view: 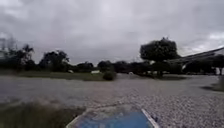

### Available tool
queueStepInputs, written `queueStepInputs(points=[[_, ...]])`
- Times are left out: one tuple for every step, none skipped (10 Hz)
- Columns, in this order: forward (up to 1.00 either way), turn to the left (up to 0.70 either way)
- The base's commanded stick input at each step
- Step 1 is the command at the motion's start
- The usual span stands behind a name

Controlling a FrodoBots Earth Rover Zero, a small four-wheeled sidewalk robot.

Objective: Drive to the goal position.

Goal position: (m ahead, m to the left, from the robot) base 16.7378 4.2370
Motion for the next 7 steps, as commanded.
queueStepInputs(points=[[0.00, 0.00], [0.00, 0.00], [0.04, 0.00], [0.20, 0.00], [0.50, 0.00], [0.50, 0.00], [0.50, 0.00]])
